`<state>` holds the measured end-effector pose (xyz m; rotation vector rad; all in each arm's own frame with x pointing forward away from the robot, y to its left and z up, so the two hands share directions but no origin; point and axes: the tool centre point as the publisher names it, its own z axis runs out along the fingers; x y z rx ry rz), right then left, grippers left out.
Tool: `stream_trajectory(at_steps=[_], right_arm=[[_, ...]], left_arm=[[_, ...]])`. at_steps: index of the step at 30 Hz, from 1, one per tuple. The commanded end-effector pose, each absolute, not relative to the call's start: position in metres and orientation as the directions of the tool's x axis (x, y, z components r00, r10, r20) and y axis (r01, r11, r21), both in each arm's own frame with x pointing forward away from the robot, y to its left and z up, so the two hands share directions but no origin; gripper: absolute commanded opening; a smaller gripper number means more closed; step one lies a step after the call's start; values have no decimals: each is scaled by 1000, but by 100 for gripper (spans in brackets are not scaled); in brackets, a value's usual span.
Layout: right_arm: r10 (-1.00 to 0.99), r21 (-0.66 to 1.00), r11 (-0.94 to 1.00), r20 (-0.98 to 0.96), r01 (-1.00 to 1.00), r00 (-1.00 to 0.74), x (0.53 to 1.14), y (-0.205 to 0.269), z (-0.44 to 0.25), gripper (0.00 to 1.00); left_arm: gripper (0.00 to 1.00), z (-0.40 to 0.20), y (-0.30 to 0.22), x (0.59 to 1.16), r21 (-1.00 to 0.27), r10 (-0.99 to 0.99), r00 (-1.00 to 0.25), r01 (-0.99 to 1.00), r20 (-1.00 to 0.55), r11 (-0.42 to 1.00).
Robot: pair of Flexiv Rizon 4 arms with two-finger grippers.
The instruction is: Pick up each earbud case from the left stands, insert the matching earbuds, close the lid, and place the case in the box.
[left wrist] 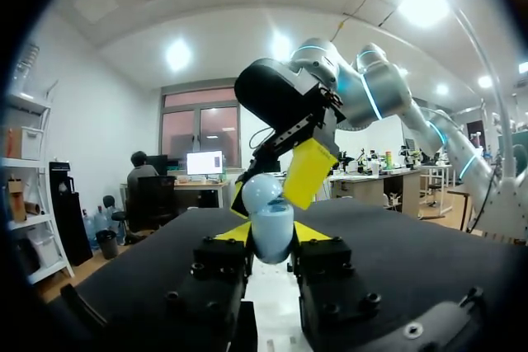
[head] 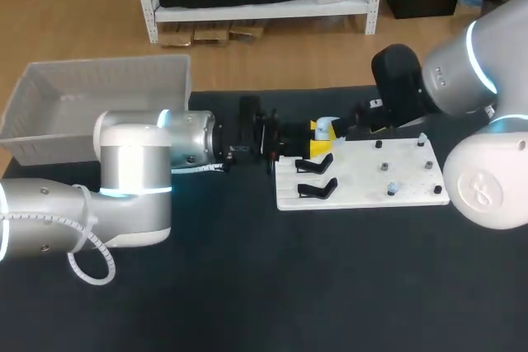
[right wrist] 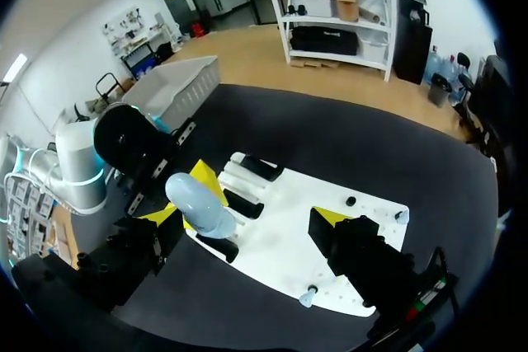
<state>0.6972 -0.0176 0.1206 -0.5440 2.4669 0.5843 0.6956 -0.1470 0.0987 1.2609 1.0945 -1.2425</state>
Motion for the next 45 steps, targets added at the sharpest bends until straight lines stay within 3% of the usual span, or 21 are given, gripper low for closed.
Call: stream_trajectory(at_steps=[1,8,18,36,39,45], right_arm=[[-245,284,828,-593,-484,-767,701,-16,126,100],[-250,245,836,-628,-492,-737,709,-29,152,100],[-343,32,901,-559,-433,-755,721,-89,164,100],[-441,-105,897,-269,-429,-857,736,-145,96,100],[-450,-123,893,-243,-433,-859,741,-150,88,93],[-458,-143,888,-193,-437,-868,751,-160,68,92]], left_arm=[[0,97,-147,695,65,-52,61,995,-997,-75],[0,97,-147,695,65,-52,61,995,-997,-75],[0,97,-147,695,65,-52,61,995,-997,-75],[0,97,-147,695,65,-52,61,995,-997,-75],[0,97,-147,695,65,-52,61,995,-997,-75],[0,97,-147,695,65,-52,61,995,-997,-75]])
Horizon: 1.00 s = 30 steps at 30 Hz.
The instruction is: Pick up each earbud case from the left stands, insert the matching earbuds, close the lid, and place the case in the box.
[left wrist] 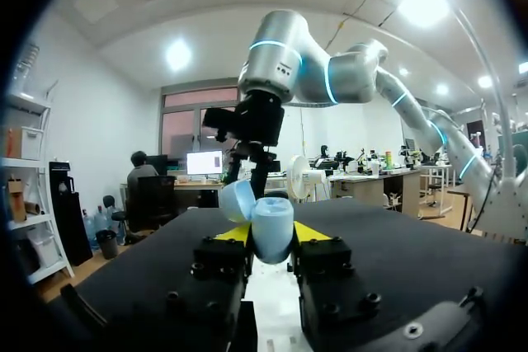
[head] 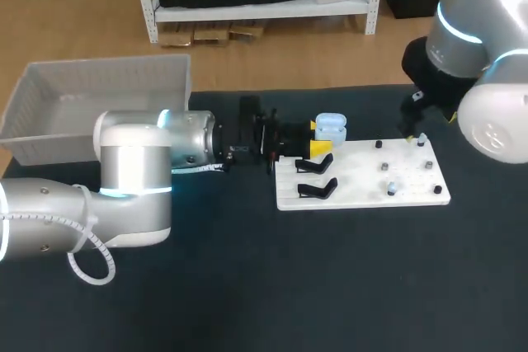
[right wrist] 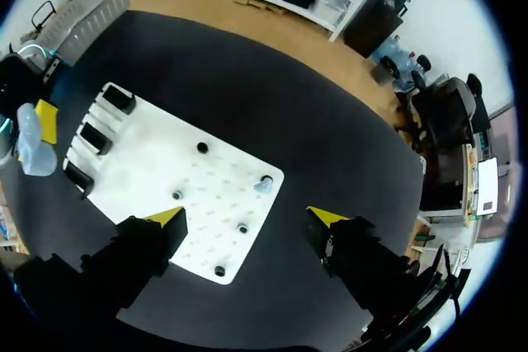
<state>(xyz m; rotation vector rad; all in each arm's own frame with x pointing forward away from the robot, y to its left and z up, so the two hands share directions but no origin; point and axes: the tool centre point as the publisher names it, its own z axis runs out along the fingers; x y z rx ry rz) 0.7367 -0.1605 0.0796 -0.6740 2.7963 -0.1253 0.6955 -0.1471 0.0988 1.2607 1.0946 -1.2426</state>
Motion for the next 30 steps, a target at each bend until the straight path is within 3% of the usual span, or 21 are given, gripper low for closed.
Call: stream_trajectory(at_steps=[1,6,12,23,30], right_arm=[[-457,-143,889,-187,-436,-870,753,-161,66,92],[-446,-139,894,-176,-426,-878,759,-167,54,81],[-443,-141,895,-171,-423,-880,762,-168,44,49],[-436,-165,897,-172,-411,-883,766,-171,33,44],[-421,-171,903,-172,-394,-891,766,-175,29,35]], left_arm=[[0,97,-147,695,65,-52,61,995,-997,-75],[0,97,-147,695,65,-52,61,995,-997,-75],[0,97,-147,695,65,-52,61,995,-997,-75],[0,97,-147,695,65,-52,61,995,-997,-75],[0,97,-147,695,65,-52,61,995,-997,-75]])
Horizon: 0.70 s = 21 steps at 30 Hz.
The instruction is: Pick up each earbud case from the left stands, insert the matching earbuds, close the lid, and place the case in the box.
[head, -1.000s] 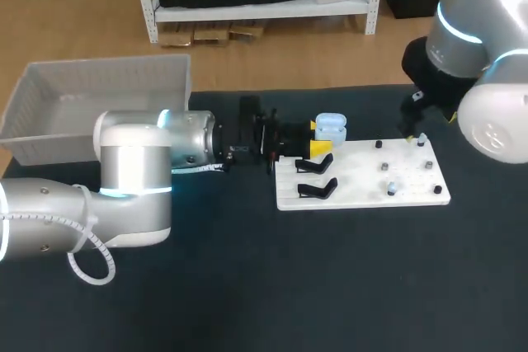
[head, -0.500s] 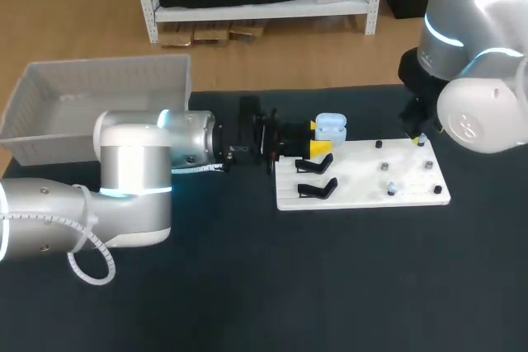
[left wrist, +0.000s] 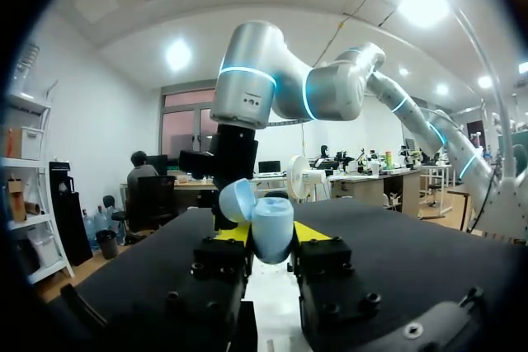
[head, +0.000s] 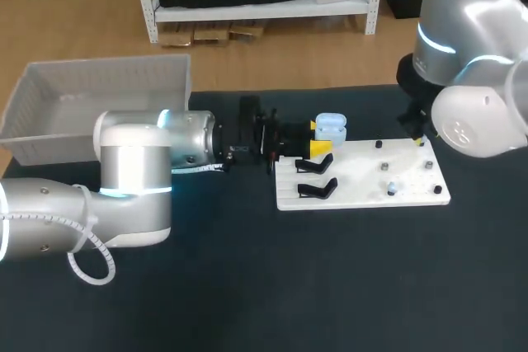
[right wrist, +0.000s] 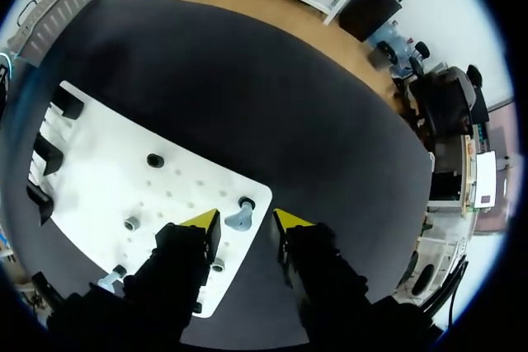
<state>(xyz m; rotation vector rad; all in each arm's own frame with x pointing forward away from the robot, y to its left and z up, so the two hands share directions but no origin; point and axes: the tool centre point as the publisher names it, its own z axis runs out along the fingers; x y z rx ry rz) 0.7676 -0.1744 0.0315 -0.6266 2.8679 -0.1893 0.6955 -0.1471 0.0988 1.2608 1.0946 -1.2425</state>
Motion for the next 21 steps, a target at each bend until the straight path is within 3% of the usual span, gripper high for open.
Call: stream_trajectory(at_steps=[1,15,21], right_arm=[[-419,-172,904,-172,-392,-891,765,-176,29,34],[-410,-172,907,-169,-383,-896,766,-176,24,29],[-413,-168,907,-166,-387,-896,766,-174,22,18]], left_arm=[[0,97,-147,695,65,-52,61,995,-997,-75],[0,97,-147,695,65,-52,61,995,-997,-75],[0,97,-147,695,65,-52,61,995,-997,-75]])
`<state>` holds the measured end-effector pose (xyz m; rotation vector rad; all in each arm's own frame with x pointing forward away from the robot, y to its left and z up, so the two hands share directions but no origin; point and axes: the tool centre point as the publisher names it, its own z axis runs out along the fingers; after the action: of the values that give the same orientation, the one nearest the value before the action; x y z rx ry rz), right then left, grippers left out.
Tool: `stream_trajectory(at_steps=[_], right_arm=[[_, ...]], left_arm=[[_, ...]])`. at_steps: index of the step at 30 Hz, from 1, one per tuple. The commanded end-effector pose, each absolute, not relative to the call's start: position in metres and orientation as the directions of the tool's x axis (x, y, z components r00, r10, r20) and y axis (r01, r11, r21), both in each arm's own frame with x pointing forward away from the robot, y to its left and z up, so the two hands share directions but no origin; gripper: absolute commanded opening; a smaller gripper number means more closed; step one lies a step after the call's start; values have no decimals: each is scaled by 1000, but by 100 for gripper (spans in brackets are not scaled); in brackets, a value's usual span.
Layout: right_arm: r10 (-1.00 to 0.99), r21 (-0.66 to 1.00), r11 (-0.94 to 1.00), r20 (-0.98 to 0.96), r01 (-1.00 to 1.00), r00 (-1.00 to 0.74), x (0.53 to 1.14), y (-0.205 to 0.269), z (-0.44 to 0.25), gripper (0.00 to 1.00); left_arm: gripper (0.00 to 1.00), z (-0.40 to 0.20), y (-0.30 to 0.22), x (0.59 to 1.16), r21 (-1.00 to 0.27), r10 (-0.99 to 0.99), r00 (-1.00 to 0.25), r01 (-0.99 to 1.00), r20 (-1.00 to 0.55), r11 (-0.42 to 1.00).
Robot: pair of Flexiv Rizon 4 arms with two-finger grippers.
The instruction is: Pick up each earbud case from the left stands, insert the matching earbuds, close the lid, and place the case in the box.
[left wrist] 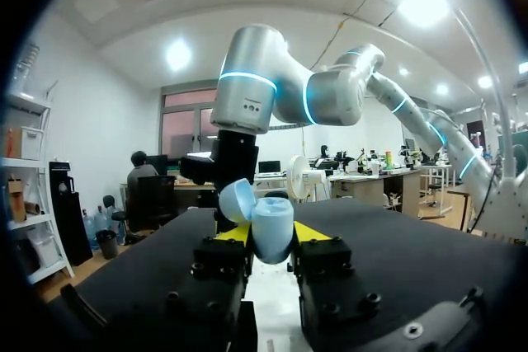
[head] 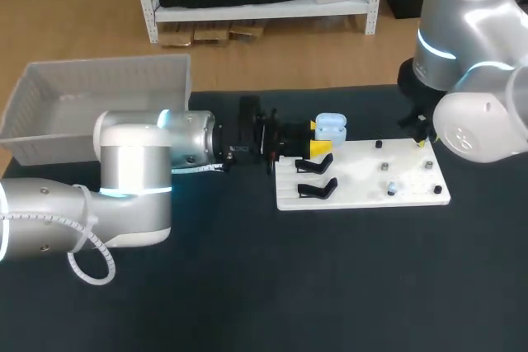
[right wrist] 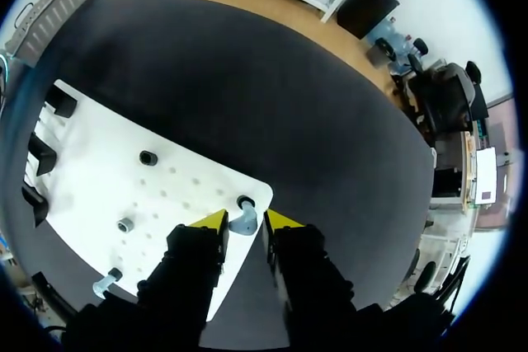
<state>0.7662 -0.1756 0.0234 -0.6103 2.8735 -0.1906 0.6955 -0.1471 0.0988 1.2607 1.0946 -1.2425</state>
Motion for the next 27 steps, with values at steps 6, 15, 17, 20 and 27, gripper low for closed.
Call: stream_trajectory(at_steps=[6,15,17,20,27], right_arm=[[-414,-167,906,-163,-389,-895,765,-173,21,0],[-410,-182,907,-171,-380,-896,756,-171,45,0],[-402,-186,910,-169,-371,-900,754,-172,53,0],[-375,-184,921,-173,-344,-911,747,-171,71,0],[-299,-142,949,-117,-282,-947,721,-155,125,0]], left_arm=[[0,97,-147,695,65,-52,61,995,-997,-75],[0,97,-147,695,65,-52,61,995,-997,-75],[0,97,-147,695,65,-52,61,995,-997,-75],[0,97,-147,695,65,-52,61,995,-997,-75],[0,97,-147,695,65,-52,61,995,-997,-75]])
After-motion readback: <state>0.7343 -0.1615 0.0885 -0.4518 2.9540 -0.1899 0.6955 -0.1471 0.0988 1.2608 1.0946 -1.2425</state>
